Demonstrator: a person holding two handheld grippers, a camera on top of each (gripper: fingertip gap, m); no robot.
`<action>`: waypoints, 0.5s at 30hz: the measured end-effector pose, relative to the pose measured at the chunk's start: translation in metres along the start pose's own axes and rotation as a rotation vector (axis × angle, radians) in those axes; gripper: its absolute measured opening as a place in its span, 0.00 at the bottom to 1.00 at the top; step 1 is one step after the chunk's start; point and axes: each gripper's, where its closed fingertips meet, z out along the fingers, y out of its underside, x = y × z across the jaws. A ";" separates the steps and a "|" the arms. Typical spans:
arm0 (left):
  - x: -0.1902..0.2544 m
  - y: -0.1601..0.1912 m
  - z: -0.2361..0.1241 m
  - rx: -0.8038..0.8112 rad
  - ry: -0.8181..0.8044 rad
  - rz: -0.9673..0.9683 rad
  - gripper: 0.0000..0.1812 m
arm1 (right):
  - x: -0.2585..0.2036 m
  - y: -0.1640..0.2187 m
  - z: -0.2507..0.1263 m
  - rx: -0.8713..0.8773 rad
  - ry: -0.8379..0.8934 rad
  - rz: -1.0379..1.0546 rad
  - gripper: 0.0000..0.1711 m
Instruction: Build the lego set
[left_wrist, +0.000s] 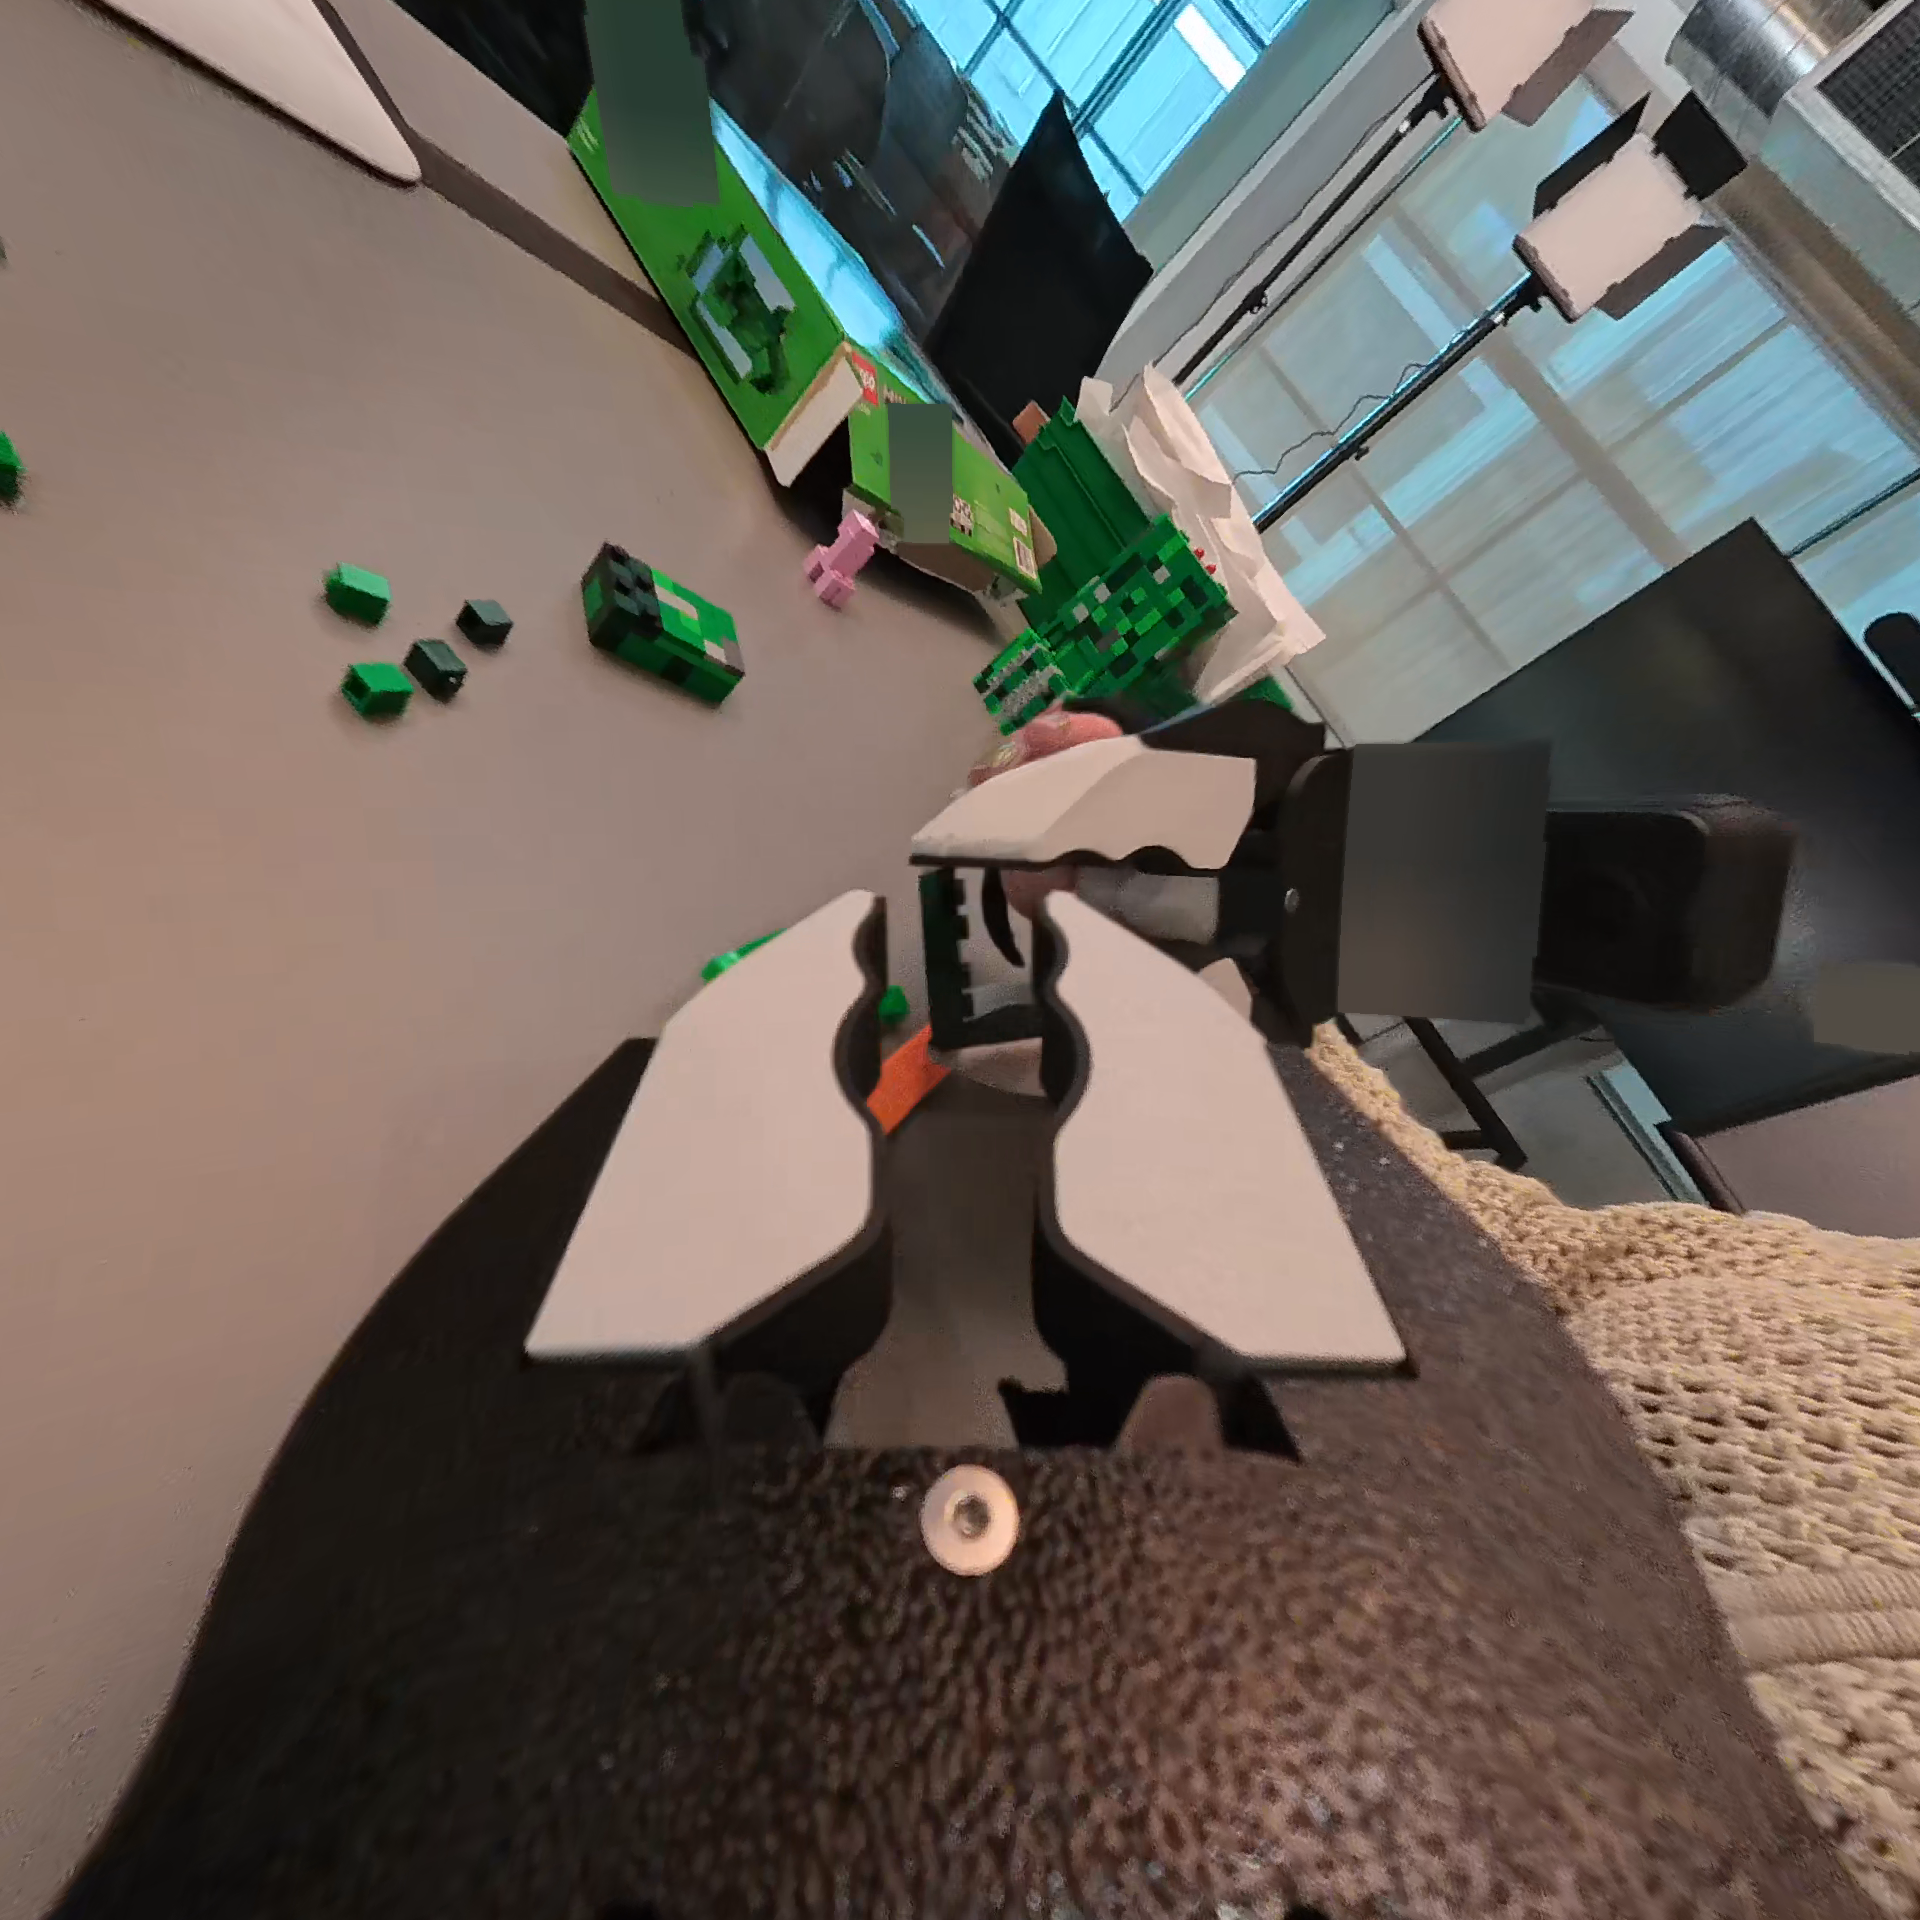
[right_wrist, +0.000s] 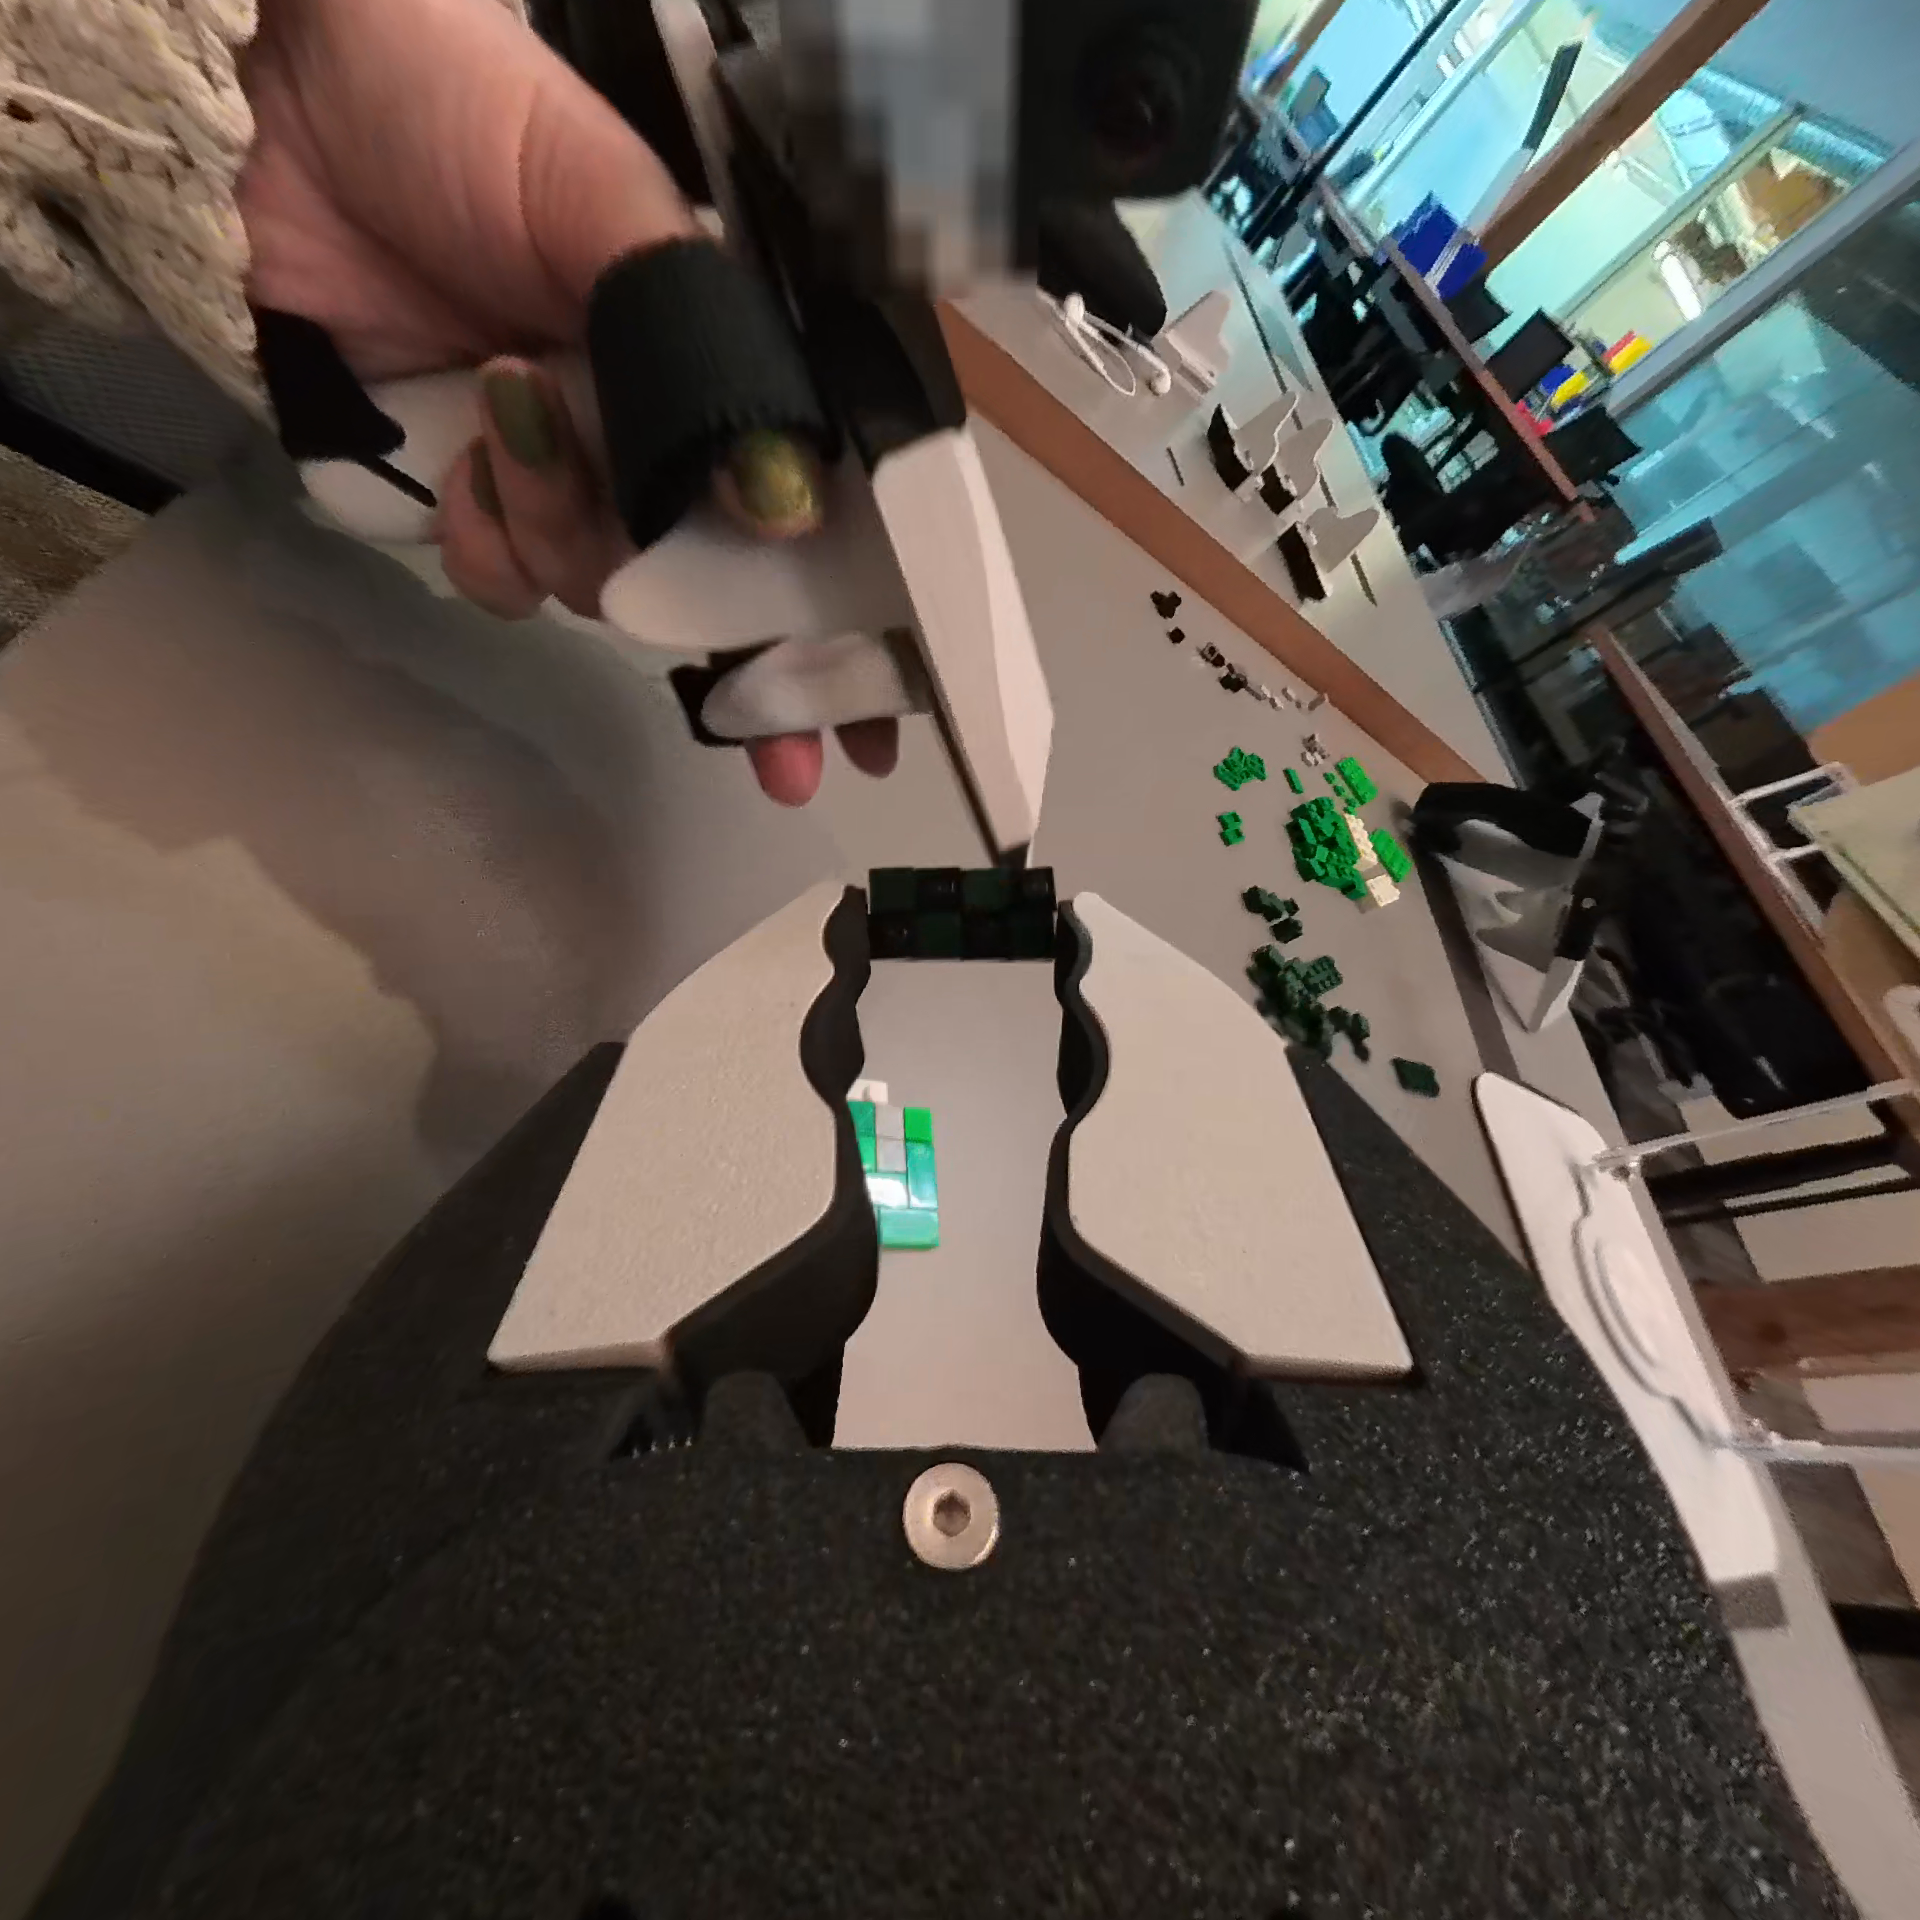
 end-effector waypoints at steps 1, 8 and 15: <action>-0.001 -0.002 -0.001 0.008 -0.006 0.016 0.16 | 0.000 0.005 0.000 -0.022 -0.009 0.018 0.20; -0.011 -0.009 -0.011 0.032 -0.096 0.159 0.15 | -0.019 0.036 0.010 -0.207 -0.224 0.206 0.20; -0.023 0.010 -0.008 -0.127 -0.258 0.606 0.09 | -0.024 0.046 0.016 -0.289 -0.296 0.251 0.20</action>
